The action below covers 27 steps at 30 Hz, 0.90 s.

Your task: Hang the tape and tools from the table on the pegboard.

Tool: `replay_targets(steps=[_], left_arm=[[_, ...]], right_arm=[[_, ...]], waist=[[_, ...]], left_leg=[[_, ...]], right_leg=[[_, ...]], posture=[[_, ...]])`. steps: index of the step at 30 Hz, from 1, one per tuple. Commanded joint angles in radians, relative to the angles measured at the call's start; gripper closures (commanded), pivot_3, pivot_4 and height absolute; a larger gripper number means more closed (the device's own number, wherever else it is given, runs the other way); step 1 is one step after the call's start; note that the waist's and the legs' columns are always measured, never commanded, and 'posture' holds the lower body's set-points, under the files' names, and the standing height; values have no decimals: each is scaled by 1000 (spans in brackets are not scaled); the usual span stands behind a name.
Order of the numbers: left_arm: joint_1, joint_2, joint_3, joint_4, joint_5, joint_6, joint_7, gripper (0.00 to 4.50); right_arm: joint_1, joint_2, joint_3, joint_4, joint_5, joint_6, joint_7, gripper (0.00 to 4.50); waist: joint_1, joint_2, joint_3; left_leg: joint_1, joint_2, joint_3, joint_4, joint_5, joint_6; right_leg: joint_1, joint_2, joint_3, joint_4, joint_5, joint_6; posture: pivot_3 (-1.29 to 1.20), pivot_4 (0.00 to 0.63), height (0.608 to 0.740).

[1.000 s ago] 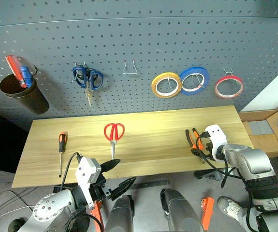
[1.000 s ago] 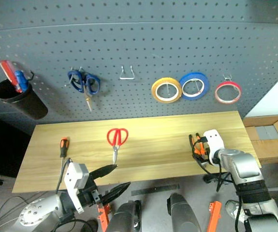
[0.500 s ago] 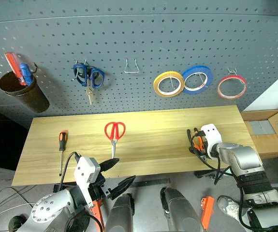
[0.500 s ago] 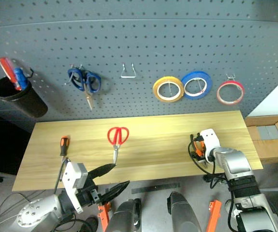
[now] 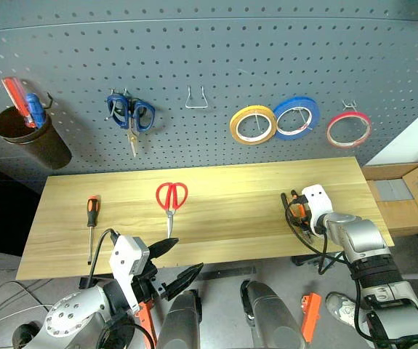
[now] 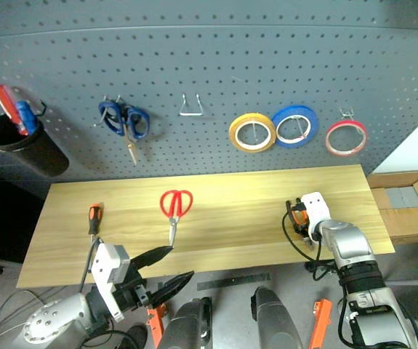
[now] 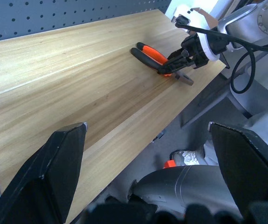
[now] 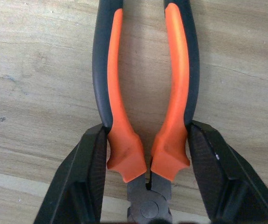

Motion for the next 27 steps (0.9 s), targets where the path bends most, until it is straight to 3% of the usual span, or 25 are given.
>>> replay_targets(steps=[1,7,12,15,20,27], left_arm=[[5,-1,11,-34,-13,-7,4,0],[-6,-37,59,-40,-72,-7,37,0],[8,-49,139,-83,-161,-2,60,0],[25,-56,138,-97,-136,-27,65,0],[17,-125,187,-116,-57,-150,122,0],[-163,-130,198,-82,-33,-173,201,0]], right_arm=[[-4,-15,18,4,-20,29,16,2481],[19,-63,43,-129,7,15,130,2482],[151,-129,17,-481,195,-49,389,2482],[177,-136,-9,-584,285,-39,453,2483],[17,-12,-51,-673,465,4,454,2483],[-234,121,-37,-581,475,-68,398,2483]], waist=[[0,0,0],[4,3,3],[13,6,7],[14,6,7],[21,5,7],[47,4,4]], left_leg=[[0,0,0,0,0,0],[-2,0,-1,-1,0,0],[-7,1,-3,-2,-1,-1],[-7,1,-2,-2,-3,-2],[-7,1,-1,-1,-3,-1],[-7,1,-2,0,-1,-4]], right_leg=[[0,0,0,0,0,0],[0,0,-2,-4,0,0],[-3,0,-3,-7,1,1],[-3,0,-3,-8,1,1],[-3,-1,-2,-9,1,1],[-2,0,-7,-8,2,0]], posture=[[0,329,740],[-2,332,740],[5,321,740],[12,308,740],[31,283,740],[44,243,740]])
